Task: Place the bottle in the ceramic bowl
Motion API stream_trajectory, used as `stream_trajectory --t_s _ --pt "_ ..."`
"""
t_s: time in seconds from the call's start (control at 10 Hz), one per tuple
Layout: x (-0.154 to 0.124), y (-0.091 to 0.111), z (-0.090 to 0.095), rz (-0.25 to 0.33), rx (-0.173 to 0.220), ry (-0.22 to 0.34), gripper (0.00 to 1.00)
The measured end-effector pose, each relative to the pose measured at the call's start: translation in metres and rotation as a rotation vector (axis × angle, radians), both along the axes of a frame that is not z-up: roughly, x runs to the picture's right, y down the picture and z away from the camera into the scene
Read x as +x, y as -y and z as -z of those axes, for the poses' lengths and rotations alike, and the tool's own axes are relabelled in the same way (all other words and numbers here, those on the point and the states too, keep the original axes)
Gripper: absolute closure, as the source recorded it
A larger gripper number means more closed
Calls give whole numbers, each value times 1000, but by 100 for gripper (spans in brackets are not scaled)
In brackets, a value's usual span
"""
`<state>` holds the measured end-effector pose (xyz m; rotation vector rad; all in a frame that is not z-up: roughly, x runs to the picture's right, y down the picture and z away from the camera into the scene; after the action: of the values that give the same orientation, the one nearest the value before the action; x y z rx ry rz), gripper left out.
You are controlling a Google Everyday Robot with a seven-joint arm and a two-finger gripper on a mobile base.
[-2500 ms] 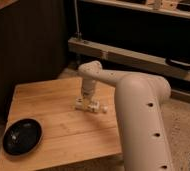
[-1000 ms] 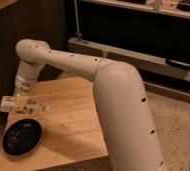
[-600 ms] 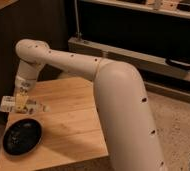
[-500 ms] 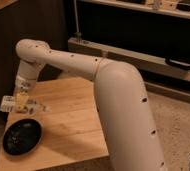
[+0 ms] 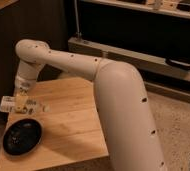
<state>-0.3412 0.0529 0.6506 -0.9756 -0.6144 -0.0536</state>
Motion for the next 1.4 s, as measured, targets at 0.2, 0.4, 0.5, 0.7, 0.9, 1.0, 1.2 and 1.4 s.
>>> stream_trajectory --t_s 0.2,0.4,0.5,0.7,0.9,1.0,1.2,1.4 --pt "-17 -8 13 -2 17 40 100" --pt "-35 -19 25 7 22 73 100" --pt "-41 -23 28 7 21 84 100" --pt "-51 -34 31 2 12 104 100" --pt "-60 -54 29 10 -11 121 100" --pt "-65 -63 29 20 -18 130 100" --pt "-78 -79 34 54 -15 148 100" --pt "-82 -89 35 77 -10 159 100"
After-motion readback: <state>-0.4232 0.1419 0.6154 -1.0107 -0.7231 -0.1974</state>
